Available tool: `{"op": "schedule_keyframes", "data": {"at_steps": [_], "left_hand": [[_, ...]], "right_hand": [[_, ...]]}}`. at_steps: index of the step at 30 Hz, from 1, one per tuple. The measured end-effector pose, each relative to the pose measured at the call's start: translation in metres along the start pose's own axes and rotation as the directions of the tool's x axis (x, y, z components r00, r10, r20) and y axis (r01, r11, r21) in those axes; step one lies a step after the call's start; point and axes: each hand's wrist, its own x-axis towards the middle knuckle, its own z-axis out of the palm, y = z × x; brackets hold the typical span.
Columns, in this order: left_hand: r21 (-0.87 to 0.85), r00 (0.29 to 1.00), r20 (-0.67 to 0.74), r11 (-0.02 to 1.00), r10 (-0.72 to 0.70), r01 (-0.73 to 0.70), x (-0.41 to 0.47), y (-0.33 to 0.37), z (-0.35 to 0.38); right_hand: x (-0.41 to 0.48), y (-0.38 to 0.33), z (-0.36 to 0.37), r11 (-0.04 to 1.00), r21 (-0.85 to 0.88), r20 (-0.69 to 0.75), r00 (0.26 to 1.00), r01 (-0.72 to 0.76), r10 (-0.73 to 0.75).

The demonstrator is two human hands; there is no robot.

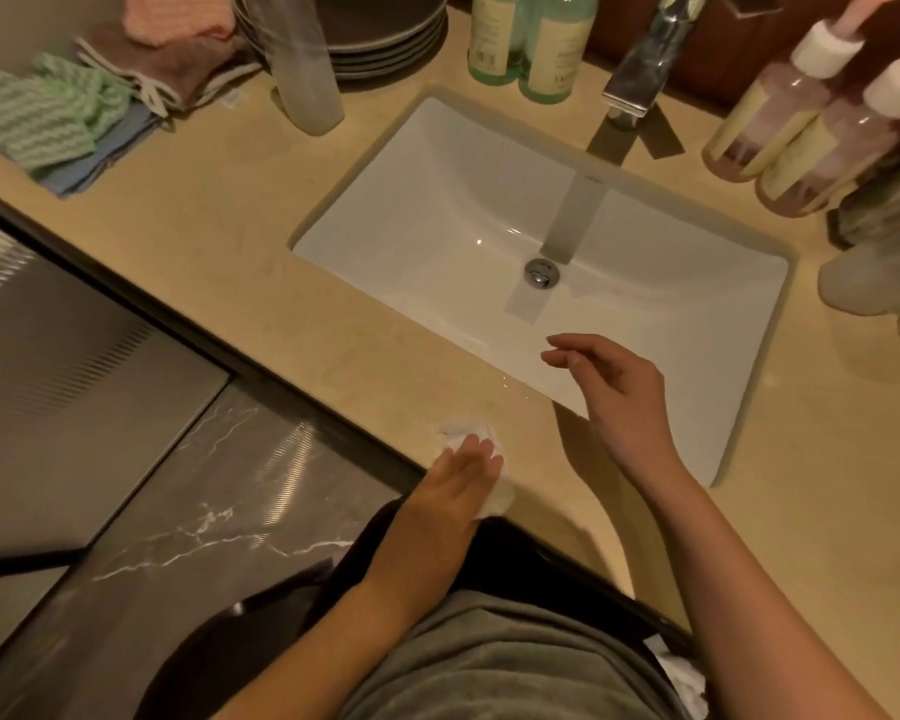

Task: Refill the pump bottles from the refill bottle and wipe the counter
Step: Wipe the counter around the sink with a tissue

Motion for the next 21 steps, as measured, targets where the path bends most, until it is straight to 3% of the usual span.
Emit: {"op": "schedule_keyframes", "data": {"at_steps": [3,9,11,13,15,17,19,21], "left_hand": [[0.045,0.985,0.099,0.988,0.143,-0.148,0.0,0.003,0.007],[-0.046,0.913,0.3,0.96,0.277,-0.277,0.015,0.017,0.011],[-0.154,0.924,0.334,0.978,0.185,-0.14,0.021,0.025,0.006],[-0.325,0.929,0.367,0.942,0.042,0.086,0.026,0.032,0.002],[-0.56,0.924,0.37,0.772,-0.094,0.302,0.033,0.047,-0.01],[-0.656,0.909,0.253,0.631,-0.332,0.413,0.045,0.047,-0.025],[-0.638,0.848,0.055,0.635,-0.527,0.436,0.058,0.04,-0.046],[-0.662,0.789,-0.124,0.643,-0.602,0.386,0.071,0.028,-0.068]], "right_hand": [[0.001,0.003,-0.007,1.0,0.02,0.001,1.0,0.003,-0.003],[0.002,0.008,-0.019,0.997,0.071,-0.004,1.0,0.001,-0.001],[0.003,0.009,-0.021,0.996,0.087,-0.008,1.0,-0.002,0.003],[0.004,0.01,-0.027,0.994,0.11,-0.024,1.0,-0.003,0.005],[0.005,0.009,-0.035,0.991,0.13,-0.05,0.999,0.0,0.006],[0.005,0.008,-0.044,0.99,0.14,-0.086,0.996,0.005,0.007],[0.004,0.009,-0.053,0.988,0.152,-0.123,0.992,0.011,0.008],[0.002,0.012,-0.059,0.988,0.157,-0.147,0.989,0.003,0.021]]}}
